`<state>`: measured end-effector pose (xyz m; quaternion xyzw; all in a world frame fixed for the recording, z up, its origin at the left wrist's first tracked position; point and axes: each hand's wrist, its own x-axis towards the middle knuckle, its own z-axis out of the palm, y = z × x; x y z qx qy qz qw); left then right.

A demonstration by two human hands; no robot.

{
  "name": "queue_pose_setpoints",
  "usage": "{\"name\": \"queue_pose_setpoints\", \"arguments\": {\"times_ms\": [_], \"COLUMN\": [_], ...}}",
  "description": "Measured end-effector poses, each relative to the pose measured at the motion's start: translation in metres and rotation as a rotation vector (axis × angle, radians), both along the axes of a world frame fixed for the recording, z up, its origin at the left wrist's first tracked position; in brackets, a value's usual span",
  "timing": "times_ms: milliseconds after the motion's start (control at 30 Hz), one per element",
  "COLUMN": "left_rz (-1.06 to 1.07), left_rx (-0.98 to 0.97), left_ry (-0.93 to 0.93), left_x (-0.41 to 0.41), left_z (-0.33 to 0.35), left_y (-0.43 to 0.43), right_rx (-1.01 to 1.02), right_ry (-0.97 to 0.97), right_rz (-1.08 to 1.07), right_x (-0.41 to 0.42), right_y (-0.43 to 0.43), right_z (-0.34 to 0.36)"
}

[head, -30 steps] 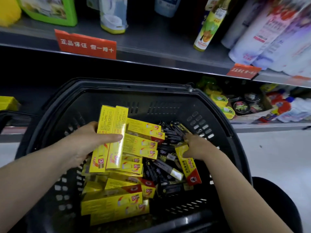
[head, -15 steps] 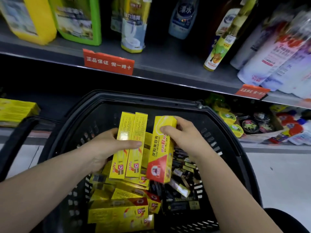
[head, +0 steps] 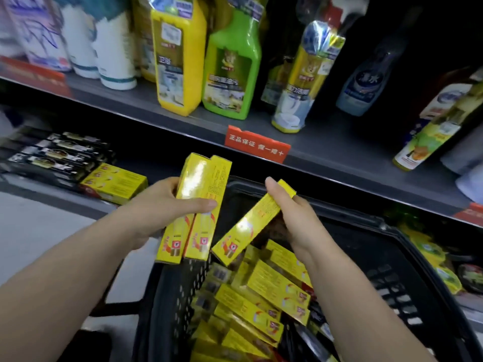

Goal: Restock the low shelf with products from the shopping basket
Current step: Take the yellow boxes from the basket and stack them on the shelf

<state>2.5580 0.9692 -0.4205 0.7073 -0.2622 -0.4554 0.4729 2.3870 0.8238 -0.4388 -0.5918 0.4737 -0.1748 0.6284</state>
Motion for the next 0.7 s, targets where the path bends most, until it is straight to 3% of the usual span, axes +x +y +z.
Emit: {"name": "queue_pose_setpoints", "arguments": {"times_ms": [200, 400, 700], "left_rz": [0.303, 0.269, 0.32], "left_rx": [-0.008, 0.147, 0.03], "left_ry": [0.068, 0.277, 0.359], "left_x": [0.053, 0.051, 0.023], "left_z": [-0.009, -0.02, -0.032], "left_y": [0.036, 0.04, 0.013], "right_rx": [0.058, -0.006, -0.069], "right_ry": [-0.226, -0.138, -0.033], "right_rz": [0.008, -0.045, 0.087], "right_x": [0.043, 0.067, 0.054], "right_y": [0.004, 0.005, -0.013], "right_z": [0.0, -0.002, -0.001]}}
